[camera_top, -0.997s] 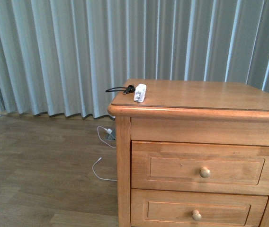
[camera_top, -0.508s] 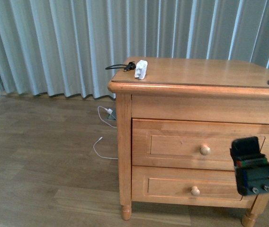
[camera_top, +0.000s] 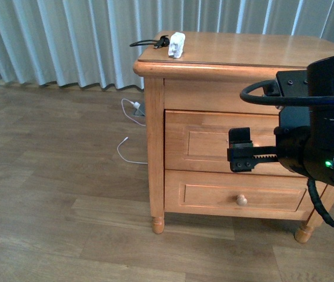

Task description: Put charger into drawer

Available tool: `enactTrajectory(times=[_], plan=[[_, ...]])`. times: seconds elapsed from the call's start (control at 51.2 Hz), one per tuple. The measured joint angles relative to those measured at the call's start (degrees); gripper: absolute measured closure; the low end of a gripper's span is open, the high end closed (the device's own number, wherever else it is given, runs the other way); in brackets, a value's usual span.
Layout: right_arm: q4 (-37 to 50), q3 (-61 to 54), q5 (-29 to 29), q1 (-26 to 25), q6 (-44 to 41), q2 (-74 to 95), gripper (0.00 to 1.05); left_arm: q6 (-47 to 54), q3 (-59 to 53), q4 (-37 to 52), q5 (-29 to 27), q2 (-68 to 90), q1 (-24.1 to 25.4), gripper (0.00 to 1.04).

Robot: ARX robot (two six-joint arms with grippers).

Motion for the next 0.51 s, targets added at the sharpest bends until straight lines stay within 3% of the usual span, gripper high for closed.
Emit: enactTrajectory(times=[0.508], plan=[[-0.02, 16.39, -0.83, -3.26, 0.44, 16.70, 0.08, 0.02, 0.00, 0.02, 0.00, 0.00, 0.00, 0.06]])
